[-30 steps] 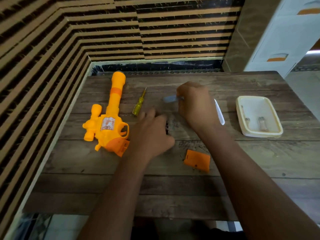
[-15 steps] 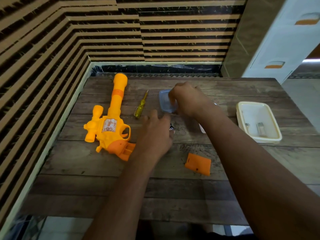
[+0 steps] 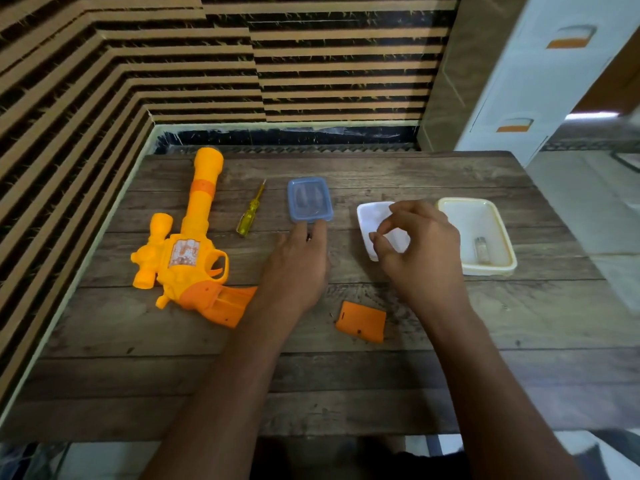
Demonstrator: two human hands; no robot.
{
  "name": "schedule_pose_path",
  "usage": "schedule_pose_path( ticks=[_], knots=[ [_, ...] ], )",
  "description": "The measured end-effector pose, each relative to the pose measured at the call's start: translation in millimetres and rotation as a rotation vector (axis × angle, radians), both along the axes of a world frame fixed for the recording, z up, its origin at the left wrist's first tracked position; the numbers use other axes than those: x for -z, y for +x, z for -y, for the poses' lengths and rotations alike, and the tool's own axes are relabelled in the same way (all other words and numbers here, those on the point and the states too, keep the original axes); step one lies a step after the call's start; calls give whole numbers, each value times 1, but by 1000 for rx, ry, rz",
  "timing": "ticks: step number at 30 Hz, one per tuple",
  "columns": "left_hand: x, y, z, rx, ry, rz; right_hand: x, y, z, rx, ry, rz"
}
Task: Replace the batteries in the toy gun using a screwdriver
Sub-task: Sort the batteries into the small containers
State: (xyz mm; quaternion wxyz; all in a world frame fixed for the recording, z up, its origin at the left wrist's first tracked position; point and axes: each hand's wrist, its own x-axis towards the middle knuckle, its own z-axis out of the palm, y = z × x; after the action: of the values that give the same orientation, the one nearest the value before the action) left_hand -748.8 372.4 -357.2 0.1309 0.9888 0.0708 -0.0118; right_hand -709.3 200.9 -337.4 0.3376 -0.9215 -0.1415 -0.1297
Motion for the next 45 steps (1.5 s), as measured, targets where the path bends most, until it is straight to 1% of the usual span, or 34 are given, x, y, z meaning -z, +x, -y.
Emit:
schedule_pose_path(
  ticks=[2,4,7,10,14,18,21,24,30,33,35,38,40,42,45],
  knots=[
    [0,2,3,-19,2,4,1,3,2,23,48,-44],
    [0,2,7,-35,34,1,0,6,4,20,49,-74],
    [2,5,15,-53,98,-7,0,12,8,32,2,-117],
    [3,7,17,-70,93,-22,4,16,11,47,-63,-197],
    [5,7,15,-49,79,8,6,18,12,42,-71,-297],
    [2,8,16,-47,38,27,2,18,8,39,-64,-329],
    [0,7,22,26,-48,71,1,14,3,28,-57,-344],
    [-1,5,29,74,-79,86,1,13,2,28,-43,-355],
    [0,6,25,22,-103,71,3,15,4,47,-48,-335],
    [2,8,21,-12,-174,73,5,15,3,52,-34,-326],
    [3,10,18,-50,-261,117,6,16,3,52,-22,-320],
    [0,13,19,-75,-341,281,7,18,4,38,-3,-309],
    [-4,14,24,-34,-318,421,7,18,4,29,16,-302],
    [-7,16,31,50,-272,514,7,17,4,17,34,-294],
    [-2,19,38,145,-197,508,6,17,5,-6,54,-295]
  ],
)
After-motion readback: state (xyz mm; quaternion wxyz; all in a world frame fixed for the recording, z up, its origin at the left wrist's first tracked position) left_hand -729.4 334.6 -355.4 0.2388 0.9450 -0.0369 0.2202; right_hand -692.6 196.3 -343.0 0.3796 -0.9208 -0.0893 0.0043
